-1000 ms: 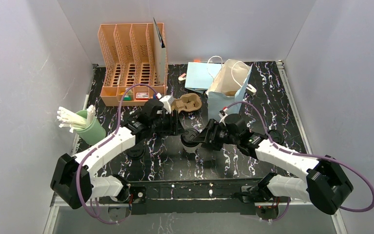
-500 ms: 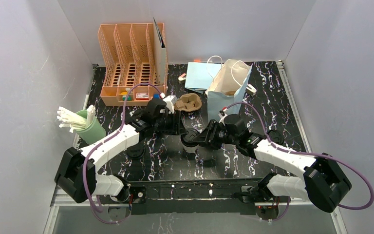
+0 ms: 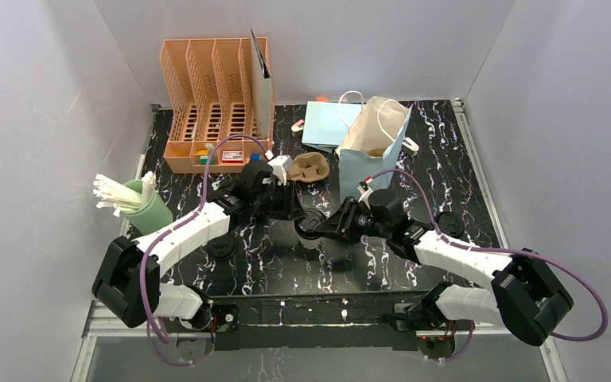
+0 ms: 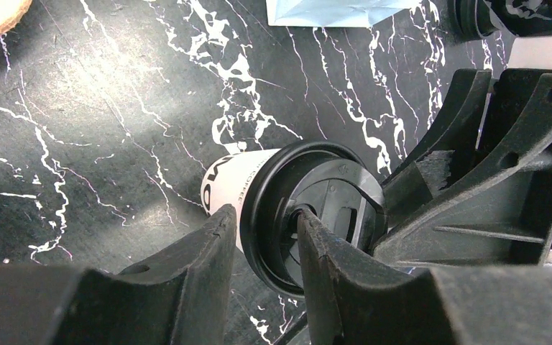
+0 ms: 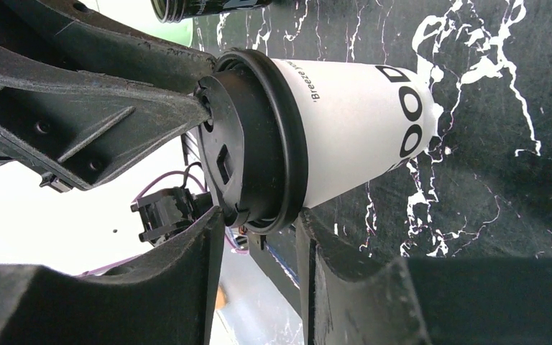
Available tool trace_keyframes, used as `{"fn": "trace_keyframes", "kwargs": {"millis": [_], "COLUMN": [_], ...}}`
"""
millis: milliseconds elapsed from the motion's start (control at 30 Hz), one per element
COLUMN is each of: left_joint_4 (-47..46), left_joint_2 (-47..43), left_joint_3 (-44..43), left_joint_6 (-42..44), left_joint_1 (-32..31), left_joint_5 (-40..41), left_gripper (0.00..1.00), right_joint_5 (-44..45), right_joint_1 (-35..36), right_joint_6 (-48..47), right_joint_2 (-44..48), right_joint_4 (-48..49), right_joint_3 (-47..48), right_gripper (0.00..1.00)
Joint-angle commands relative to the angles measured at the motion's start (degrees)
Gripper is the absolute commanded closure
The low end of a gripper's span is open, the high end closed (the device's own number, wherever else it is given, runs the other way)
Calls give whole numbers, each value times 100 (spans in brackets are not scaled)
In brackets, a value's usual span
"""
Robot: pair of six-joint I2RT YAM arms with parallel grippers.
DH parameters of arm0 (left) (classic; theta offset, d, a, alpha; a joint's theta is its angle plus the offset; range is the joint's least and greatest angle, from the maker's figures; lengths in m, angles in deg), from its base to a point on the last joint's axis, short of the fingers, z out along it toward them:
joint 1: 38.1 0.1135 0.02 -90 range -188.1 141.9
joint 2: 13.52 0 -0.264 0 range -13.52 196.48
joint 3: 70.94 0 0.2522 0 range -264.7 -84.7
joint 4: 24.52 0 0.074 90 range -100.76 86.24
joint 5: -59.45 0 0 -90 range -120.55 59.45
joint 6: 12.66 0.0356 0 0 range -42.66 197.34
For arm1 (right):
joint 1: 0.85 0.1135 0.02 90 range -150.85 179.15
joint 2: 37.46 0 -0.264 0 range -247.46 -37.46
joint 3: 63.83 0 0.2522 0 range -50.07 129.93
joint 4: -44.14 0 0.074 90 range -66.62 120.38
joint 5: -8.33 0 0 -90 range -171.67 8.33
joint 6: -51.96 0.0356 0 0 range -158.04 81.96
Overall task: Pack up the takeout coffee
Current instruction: Adjust the coffee cup at the center of the board, then pick up the coffee cup from the center of the board.
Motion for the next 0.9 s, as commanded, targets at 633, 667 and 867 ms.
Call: {"fn": "trace_keyframes", "kwargs": {"millis": [633,667,867], "left_joint_4": [-52,-70,-99], "left_joint_2": [87,87,91], "left_joint_3": [806,831,817], "left_joint_6": [64,60,27], "left_joint_1": [-11,-13,-13], "left_joint_5": [23,26,3], "left_gripper": [67,67,66], "right_joint_5": [1172,1217,1084], "right_joint_1": [348,370,375], "right_joint_6": [-640,-648,-721], "right_joint_2": [-479,-481,-434], "right_joint_4": [-991,-1001,-981], "right_joint_3": [-365,-370,-301], "right_gripper": [53,52,44]}}
